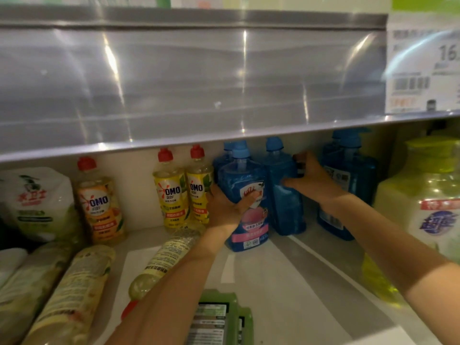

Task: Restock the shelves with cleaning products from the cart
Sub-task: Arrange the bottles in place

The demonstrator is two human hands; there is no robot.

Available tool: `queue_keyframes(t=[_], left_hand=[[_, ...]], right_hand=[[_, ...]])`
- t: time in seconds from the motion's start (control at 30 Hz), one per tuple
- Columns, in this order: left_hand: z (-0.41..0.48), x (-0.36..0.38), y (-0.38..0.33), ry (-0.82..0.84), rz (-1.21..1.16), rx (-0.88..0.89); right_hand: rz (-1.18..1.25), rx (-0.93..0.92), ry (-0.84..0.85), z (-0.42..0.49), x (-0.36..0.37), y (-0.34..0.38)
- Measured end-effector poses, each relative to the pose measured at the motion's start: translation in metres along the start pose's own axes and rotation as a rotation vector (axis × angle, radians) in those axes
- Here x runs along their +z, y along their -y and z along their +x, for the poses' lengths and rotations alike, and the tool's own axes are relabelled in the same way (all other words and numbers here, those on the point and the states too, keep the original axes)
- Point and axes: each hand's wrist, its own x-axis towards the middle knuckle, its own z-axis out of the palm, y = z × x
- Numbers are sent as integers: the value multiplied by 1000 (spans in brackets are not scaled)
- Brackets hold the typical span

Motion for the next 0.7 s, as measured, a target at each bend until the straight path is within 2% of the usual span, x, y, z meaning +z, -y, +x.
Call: queue_keyframes(t=[0.13,0.3,0.43,0.5,0.63,0.7], left_hand=[[-1,-1,0,25,21,-15],[-1,-2,-1,35,19,-7],[-3,-3,-3,14,-1,22],[-4,-3,-3,2,-30,30],[-5,-4,-4,15,-78,33],[-6,-5,-3,11,-82,61]], right_hand=[[-45,-19,-100,-6,1,-4],[39,52,-78,-5,7,-21],[89,232,120,-4,7,-45],[76,268,147,-4,12,-57],[91,212,-13,-1,32,-64],[-3,220,-133,4,46,-68]])
